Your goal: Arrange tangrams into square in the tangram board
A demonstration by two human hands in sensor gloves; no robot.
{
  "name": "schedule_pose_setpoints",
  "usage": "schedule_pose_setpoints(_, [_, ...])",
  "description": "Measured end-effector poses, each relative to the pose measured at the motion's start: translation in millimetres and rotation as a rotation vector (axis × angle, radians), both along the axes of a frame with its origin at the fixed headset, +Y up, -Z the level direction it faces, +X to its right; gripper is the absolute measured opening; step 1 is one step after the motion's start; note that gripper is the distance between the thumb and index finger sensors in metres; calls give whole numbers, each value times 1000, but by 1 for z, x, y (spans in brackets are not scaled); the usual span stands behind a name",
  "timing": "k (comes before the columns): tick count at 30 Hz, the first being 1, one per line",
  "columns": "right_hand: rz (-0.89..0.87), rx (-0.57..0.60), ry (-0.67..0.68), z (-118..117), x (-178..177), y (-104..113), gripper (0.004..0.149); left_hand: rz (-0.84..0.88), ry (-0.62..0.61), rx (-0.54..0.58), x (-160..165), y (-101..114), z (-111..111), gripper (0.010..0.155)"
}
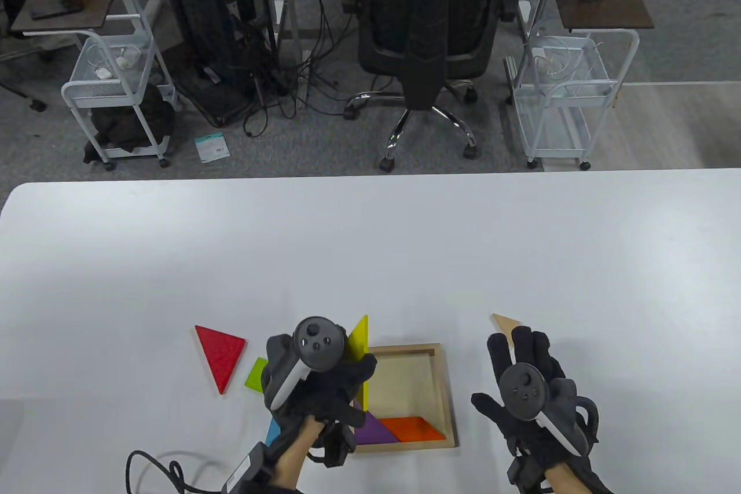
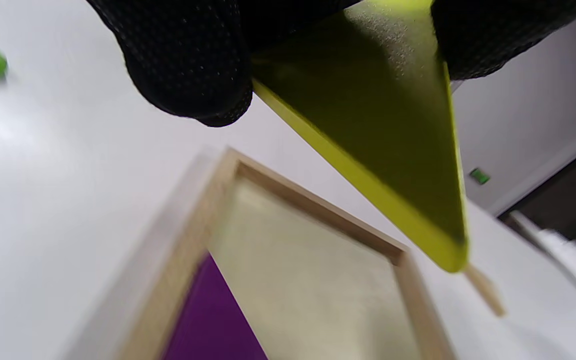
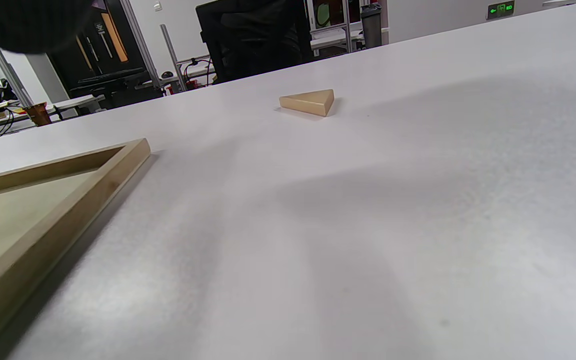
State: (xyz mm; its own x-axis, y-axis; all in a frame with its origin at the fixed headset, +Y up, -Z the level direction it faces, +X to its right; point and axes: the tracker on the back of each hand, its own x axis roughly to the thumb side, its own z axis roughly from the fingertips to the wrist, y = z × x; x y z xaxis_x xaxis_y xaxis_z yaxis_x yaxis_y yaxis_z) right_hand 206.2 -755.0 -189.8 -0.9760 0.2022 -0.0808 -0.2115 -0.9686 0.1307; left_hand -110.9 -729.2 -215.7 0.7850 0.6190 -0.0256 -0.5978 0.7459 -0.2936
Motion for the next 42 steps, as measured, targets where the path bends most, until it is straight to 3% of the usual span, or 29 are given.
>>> schedule_pose_setpoints(7, [-58,41,97,6,-16,2,91,101,19,7,-2,-16,19,82])
schedule_pose_setpoints(15, [-279,146,353,28,-70,8,85,325,61,95,11,-20,36,82])
schedule_pose_setpoints(19, [-274,165,368,34,-86,4,82,354,54,124,21,-22,40,82])
schedule_pose_setpoints(27, [-266,196,350,39,-99,4,56,326,31,125,34,-28,43,82])
schedule_pose_setpoints(32, [-326,156,258,32,-90,3,51,296,20,155,29,-27,43,77])
schedule_pose_setpoints(36, [-573,-1,180,21,-70,-1,50,338,39,154,13,-29,36,76])
schedule_pose_setpoints(39, [-757,-117,136,15,-61,-8,50,436,23,66,7,-35,32,72])
schedule_pose_setpoints(42, [-799,-147,108,12,-56,-11,50,483,-2,-5,7,-40,29,66])
